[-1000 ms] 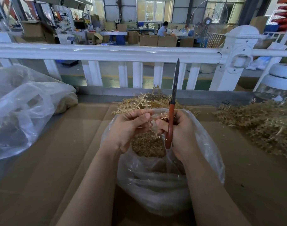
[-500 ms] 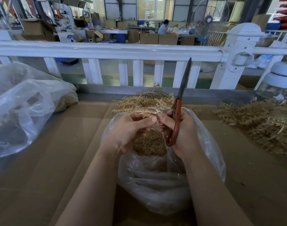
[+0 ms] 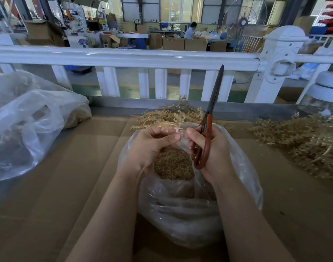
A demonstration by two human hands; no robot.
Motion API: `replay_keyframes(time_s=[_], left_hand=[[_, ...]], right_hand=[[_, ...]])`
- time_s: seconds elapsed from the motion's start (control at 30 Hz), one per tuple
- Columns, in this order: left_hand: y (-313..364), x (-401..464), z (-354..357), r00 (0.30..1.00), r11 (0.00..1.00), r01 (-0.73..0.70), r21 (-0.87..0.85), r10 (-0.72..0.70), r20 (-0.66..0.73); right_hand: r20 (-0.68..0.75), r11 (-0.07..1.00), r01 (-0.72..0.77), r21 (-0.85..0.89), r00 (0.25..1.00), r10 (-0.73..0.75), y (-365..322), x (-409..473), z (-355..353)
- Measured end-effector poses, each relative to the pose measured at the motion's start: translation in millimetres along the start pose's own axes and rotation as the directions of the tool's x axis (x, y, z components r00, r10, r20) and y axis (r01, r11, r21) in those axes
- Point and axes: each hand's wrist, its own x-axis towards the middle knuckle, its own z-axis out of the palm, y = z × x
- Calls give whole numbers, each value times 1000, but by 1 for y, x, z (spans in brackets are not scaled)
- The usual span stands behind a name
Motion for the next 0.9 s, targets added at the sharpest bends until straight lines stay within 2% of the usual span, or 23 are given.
replay_keyframes(time_s=[0.1,0.2,0.27,0.37,0.43,0.53,0.6,0.67,0.77,0.9], left_hand=[[-2,0,0,976,968,-216,129,214,25],[-4,1,0,919,875,-386,293,393,37],[-5,1,2,889,828,-444,343,453,58],[-6,1,1,890,823,-428,374,456,15],[-6,1,1,915,851,-375,367,404,-3],[-4,2,-2,982,954,-186,234,185,26],[-2,1,-8,985,988,-36,149,10,173],[1,-2,-15,940,990,112,87,-134,314],[4,-4,-17,908,982,185,40,-186,375],[2,-3,-10,949,977,168,133,-196,246]], right_hand=[[54,999,-29,16,998,28,-2,-2,1],[84,997,-68,25,994,66,-4,-3,1],[93,997,-78,-13,992,79,-4,-3,1],[80,992,-94,-79,992,100,-5,-4,2],[51,991,-90,-95,994,95,-4,-3,2],[17,996,-48,-77,999,49,-4,-2,2],[-9,999,-13,-47,1000,13,-5,-2,1],[-35,999,20,-29,999,-21,-6,-2,0],[-50,997,60,-44,997,-62,-6,-2,1],[-15,991,104,-89,994,-106,-4,-1,2]])
